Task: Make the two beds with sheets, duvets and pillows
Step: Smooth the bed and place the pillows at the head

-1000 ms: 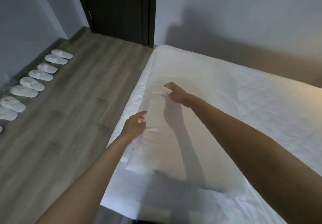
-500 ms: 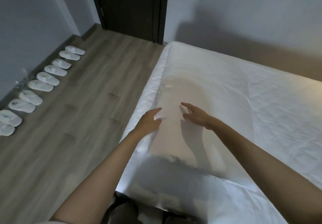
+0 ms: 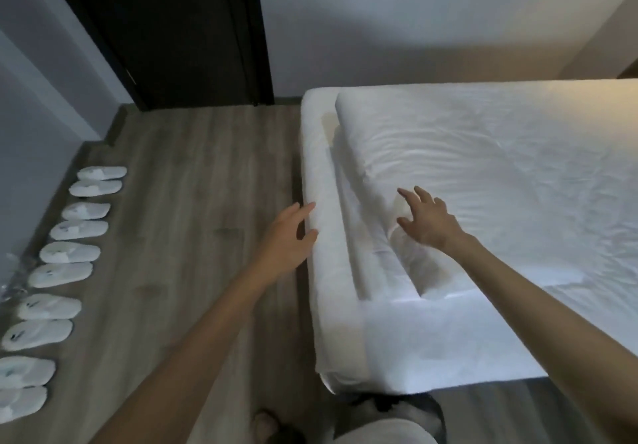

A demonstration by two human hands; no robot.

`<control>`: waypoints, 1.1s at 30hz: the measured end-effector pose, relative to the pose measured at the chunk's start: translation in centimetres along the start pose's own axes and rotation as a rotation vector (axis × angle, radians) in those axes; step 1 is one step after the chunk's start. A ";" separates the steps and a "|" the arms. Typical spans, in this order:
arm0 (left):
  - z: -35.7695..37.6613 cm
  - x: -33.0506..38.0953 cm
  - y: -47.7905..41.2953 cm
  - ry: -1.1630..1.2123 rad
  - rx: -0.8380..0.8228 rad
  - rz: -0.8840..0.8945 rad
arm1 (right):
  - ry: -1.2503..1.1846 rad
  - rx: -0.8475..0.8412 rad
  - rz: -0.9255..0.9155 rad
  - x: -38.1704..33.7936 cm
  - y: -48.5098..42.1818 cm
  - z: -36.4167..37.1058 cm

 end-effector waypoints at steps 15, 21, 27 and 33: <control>-4.0 0.5 -9.2 0.186 -0.257 0.029 | -0.002 0.168 0.339 -1.7 4.5 0.0; -2.0 1.4 -16.4 0.158 -0.377 0.037 | 0.063 0.155 0.458 -0.8 0.8 2.4; 0.7 3.0 -23.0 0.136 -0.487 0.007 | 0.104 0.095 0.643 1.2 0.4 4.4; 6.2 2.6 -26.7 0.114 -0.679 -0.119 | 0.028 0.053 0.844 4.7 2.1 6.0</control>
Point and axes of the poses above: each hand's wrist, its own y-axis away from the middle knuckle, its own z-axis out of the palm, x = y × z, the point moved 10 cm from there along -y, towards the middle knuckle, and after that the axes turned 7 degrees about x, right-handed, at the moved point
